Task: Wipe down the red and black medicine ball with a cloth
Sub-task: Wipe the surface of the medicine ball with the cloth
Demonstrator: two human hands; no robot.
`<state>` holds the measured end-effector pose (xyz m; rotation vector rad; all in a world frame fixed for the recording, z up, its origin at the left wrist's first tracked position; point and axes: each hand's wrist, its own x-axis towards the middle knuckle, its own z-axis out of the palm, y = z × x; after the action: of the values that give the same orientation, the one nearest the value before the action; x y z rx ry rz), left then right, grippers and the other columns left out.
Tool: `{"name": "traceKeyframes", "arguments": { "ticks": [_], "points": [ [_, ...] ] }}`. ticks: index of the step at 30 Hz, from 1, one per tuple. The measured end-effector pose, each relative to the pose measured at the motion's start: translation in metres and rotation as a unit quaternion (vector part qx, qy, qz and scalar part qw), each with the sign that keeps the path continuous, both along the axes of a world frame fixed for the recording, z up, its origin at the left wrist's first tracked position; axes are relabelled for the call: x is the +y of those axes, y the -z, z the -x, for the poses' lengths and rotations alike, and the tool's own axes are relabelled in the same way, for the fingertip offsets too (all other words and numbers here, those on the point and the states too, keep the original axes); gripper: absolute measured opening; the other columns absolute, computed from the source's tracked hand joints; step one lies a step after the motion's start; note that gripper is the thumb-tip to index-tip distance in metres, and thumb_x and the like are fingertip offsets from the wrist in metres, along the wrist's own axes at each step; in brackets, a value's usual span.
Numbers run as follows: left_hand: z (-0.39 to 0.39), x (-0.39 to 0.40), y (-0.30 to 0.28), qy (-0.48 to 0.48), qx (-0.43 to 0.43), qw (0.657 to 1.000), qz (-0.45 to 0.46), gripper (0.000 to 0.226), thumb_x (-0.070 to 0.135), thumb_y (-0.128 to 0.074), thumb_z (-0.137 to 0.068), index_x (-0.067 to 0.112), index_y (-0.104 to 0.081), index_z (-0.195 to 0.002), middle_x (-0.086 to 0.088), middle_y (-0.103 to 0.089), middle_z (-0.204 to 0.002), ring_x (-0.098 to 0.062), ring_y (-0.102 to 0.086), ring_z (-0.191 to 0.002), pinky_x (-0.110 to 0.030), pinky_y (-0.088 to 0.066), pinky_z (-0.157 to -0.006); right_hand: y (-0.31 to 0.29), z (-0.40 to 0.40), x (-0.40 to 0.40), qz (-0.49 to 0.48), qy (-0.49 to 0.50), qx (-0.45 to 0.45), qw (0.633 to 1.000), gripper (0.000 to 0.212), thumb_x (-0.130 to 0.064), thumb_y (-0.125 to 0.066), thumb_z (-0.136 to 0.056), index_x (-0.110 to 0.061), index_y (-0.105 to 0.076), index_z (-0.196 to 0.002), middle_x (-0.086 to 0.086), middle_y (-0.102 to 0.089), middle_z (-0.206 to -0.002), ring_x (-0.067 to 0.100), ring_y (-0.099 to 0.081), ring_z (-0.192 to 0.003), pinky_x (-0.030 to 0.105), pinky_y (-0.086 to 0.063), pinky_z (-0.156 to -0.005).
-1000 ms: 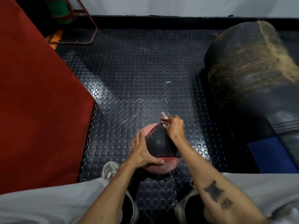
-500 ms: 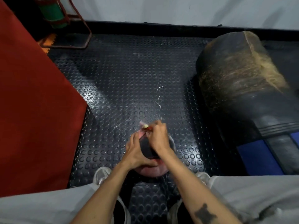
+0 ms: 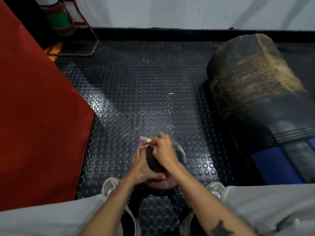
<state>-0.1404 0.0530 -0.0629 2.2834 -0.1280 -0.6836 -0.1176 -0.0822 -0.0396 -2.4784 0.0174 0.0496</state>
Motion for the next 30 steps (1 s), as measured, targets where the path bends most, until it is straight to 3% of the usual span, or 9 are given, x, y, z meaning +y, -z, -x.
{"name": "traceKeyframes", "arguments": {
  "ticks": [5,8,11,14,16,18,21,25,30],
  "points": [
    [-0.006,-0.016,-0.009,0.021,0.023,0.998,-0.048,0.157,0.063,-0.090,-0.042,0.016,0.009,-0.155,0.004,0.011,-0.160,-0.029,0.001,-0.148,-0.046,-0.016,-0.121,0.024,-0.006,-0.076,-0.090,0.256,0.104,0.957,0.016,-0.026,-0.063,-0.094,-0.023,-0.074,-0.105,0.009,-0.067,-0.103,0.025,-0.063,-0.097,0.035,-0.050,-0.088],
    [-0.022,-0.006,-0.020,-0.005,0.070,0.997,-0.026,0.137,0.069,-0.084,-0.039,0.016,-0.022,-0.149,0.000,-0.020,-0.149,-0.026,-0.029,-0.138,-0.042,-0.033,-0.114,0.033,0.019,-0.090,-0.297,0.344,0.169,0.875,0.017,-0.023,-0.060,-0.097,-0.034,-0.072,-0.103,-0.001,-0.072,-0.105,0.020,-0.067,-0.098,0.040,-0.055,-0.092],
    [-0.048,0.002,-0.036,-0.086,0.119,0.989,0.019,0.080,0.085,-0.052,-0.055,0.018,-0.055,-0.099,-0.005,-0.056,-0.116,-0.016,-0.057,-0.097,-0.034,-0.048,-0.086,0.034,0.036,-0.091,-0.435,0.353,0.215,0.800,0.027,-0.017,-0.053,-0.101,-0.036,-0.067,-0.112,-0.001,-0.071,-0.109,0.020,-0.067,-0.099,0.044,-0.057,-0.091],
    [-0.069,0.009,-0.030,-0.145,0.137,0.980,-0.015,0.086,0.087,-0.033,-0.079,0.013,-0.057,-0.115,-0.019,-0.057,-0.134,-0.033,-0.056,-0.120,-0.044,-0.042,-0.104,0.032,0.043,-0.086,-0.401,0.318,0.211,0.833,0.022,-0.021,-0.057,-0.098,-0.033,-0.065,-0.115,0.001,-0.069,-0.112,0.021,-0.066,-0.101,0.043,-0.058,-0.086],
    [-0.070,0.012,-0.026,-0.141,0.184,0.972,-0.025,0.102,0.095,-0.035,-0.070,0.013,-0.057,-0.125,-0.016,-0.049,-0.144,-0.033,-0.051,-0.128,-0.043,-0.040,-0.105,0.033,0.046,-0.079,-0.385,0.312,0.206,0.844,0.020,-0.026,-0.065,-0.093,-0.029,-0.064,-0.113,0.002,-0.070,-0.111,0.019,-0.067,-0.098,0.036,-0.057,-0.082],
    [-0.062,0.016,-0.026,-0.146,0.258,0.955,-0.006,0.106,0.097,-0.043,-0.060,0.014,-0.063,-0.123,-0.013,-0.060,-0.133,-0.029,-0.060,-0.110,-0.037,-0.048,-0.094,0.034,0.049,-0.067,-0.435,0.299,0.220,0.820,0.029,-0.034,-0.073,-0.086,-0.030,-0.064,-0.114,-0.001,-0.073,-0.109,0.017,-0.071,-0.096,0.034,-0.058,-0.083],
    [-0.045,0.028,-0.025,-0.189,0.389,0.895,0.104,0.077,0.081,-0.044,-0.079,0.014,-0.067,-0.109,-0.012,-0.069,-0.100,-0.027,-0.065,-0.086,-0.034,-0.049,-0.073,0.035,0.044,-0.044,-0.480,0.253,0.248,0.802,0.051,-0.050,-0.079,-0.074,-0.038,-0.063,-0.121,-0.008,-0.074,-0.108,0.013,-0.071,-0.099,0.035,-0.057,-0.089],
    [-0.024,0.053,0.001,-0.319,0.414,0.811,0.263,0.077,0.071,-0.062,-0.077,0.007,-0.072,-0.118,-0.020,-0.069,-0.118,-0.034,-0.067,-0.108,-0.044,-0.048,-0.100,0.028,0.016,-0.018,-0.334,0.200,0.231,0.892,0.067,-0.073,-0.074,-0.062,-0.043,-0.063,-0.121,-0.014,-0.069,-0.115,0.012,-0.065,-0.107,0.035,-0.053,-0.094],
    [-0.001,0.055,0.019,-0.435,0.406,0.764,0.250,0.093,0.088,-0.064,-0.051,0.011,-0.079,-0.103,-0.019,-0.072,-0.112,-0.040,-0.061,-0.111,-0.055,-0.046,-0.097,0.013,-0.015,-0.008,-0.222,0.128,0.248,0.934,0.065,-0.069,-0.072,-0.069,-0.036,-0.062,-0.125,-0.009,-0.067,-0.121,0.016,-0.061,-0.113,0.040,-0.047,-0.102]
  ]
}}
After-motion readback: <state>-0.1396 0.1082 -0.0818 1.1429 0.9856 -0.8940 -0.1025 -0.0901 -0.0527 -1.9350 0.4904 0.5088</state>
